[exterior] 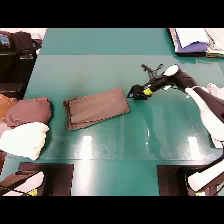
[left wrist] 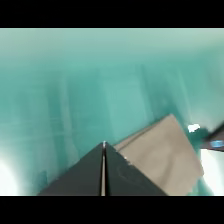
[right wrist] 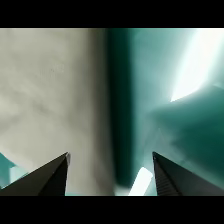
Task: Fold the shirts.
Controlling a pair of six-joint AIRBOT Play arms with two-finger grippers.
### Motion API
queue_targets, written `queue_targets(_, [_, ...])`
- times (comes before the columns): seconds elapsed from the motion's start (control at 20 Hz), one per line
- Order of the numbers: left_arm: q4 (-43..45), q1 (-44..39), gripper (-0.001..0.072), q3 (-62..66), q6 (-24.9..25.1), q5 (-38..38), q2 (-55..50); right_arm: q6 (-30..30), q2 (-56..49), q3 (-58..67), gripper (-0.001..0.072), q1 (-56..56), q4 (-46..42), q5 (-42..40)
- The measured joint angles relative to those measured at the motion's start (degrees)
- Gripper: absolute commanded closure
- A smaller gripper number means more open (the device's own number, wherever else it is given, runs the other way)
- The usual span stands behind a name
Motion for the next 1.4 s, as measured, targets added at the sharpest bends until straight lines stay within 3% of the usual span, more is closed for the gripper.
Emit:
queue_targets(0.05, [-0.1,-1.0,0.0682,0.0,0.0,0.1,-0.3,0.1,-1.8,1.4,0.0144,1.2,1.9,0.2])
queue_targets(0.1, [-0.2,-1.9,0.0682,0.0,0.1,0.2,-0.6,0.1,-3.8,3.0,0.0235,2.7,4.0,0.4])
queue_targets(0.2, [-0.2,-3.5,0.0683,0.0,0.1,0.2,-1.1,0.1,-7.4,5.9,0.0573,5.1,6.6,0.8])
queue_targets(0.25, [-0.2,-4.3,0.0683,0.0,0.2,0.3,-1.3,0.0,-8.9,7.3,0.0663,6.2,7.6,0.6])
queue_targets(0.3, [-0.2,-4.8,0.0683,0.0,0.2,0.3,-1.5,-0.1,-9.9,8.5,0.0690,7.0,8.5,0.7])
queue_targets(0.5, [-0.7,-5.7,0.0684,0.0,0.2,0.3,-1.7,-1.3,-9.9,12.4,0.0692,7.1,9.6,0.4])
queue_targets(0.65, [-0.7,-6.8,0.0684,0.0,0.2,0.3,-1.8,-0.2,-5.2,13.5,0.0692,2.7,4.9,-0.8])
queue_targets(1.05, [0.1,-15.5,0.0683,0.0,0.2,3.2,-1.8,7.9,11.6,14.0,0.0692,-24.3,-12.2,-0.2])
queue_targets(1.4, [0.0,-20.4,0.0683,0.0,-0.2,5.7,-1.8,9.9,18.1,14.1,0.0692,-47.8,-16.0,0.3])
